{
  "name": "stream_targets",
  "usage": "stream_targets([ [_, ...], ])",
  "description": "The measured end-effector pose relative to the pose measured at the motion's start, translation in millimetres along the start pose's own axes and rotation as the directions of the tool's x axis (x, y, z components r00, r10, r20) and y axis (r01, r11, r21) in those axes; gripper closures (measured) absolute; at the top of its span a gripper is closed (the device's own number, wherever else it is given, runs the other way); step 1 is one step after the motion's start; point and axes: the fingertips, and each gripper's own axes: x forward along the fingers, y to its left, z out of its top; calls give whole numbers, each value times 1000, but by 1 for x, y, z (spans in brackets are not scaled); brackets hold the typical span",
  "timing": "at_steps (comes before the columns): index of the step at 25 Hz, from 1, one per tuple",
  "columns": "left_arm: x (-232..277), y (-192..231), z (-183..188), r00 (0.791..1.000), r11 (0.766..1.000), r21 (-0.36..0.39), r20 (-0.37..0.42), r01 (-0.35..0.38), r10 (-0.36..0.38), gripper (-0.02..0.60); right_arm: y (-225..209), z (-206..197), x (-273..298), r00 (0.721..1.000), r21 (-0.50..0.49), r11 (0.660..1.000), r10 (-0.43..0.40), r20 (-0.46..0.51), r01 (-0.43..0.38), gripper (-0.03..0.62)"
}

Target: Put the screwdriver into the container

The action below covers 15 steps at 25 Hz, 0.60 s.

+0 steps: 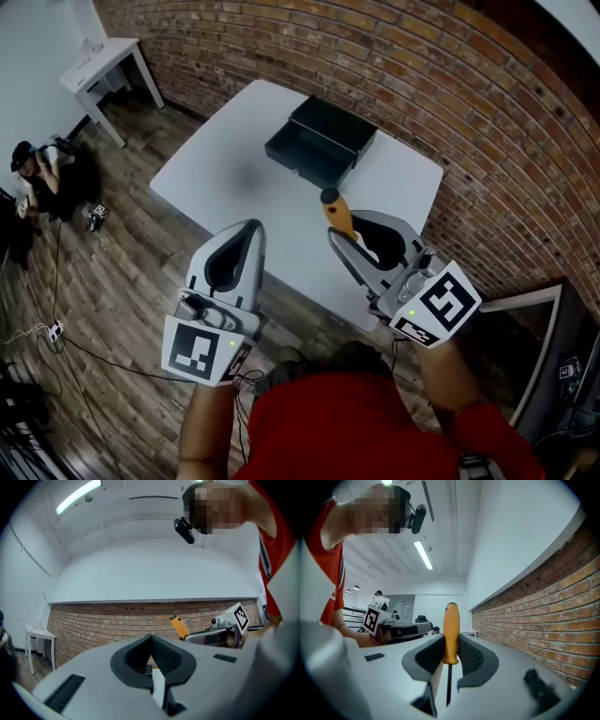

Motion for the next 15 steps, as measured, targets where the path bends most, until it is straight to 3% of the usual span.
stream_targets([
  [3, 0, 16, 2, 999, 1000, -10, 33, 16, -15, 569, 1, 0, 14, 1000, -9, 1000, -17, -12, 17, 499],
  [15, 29, 44, -11, 999, 999, -44, 31, 23, -21, 569, -29, -12, 43, 996, -39, 998, -42, -83, 39, 499],
])
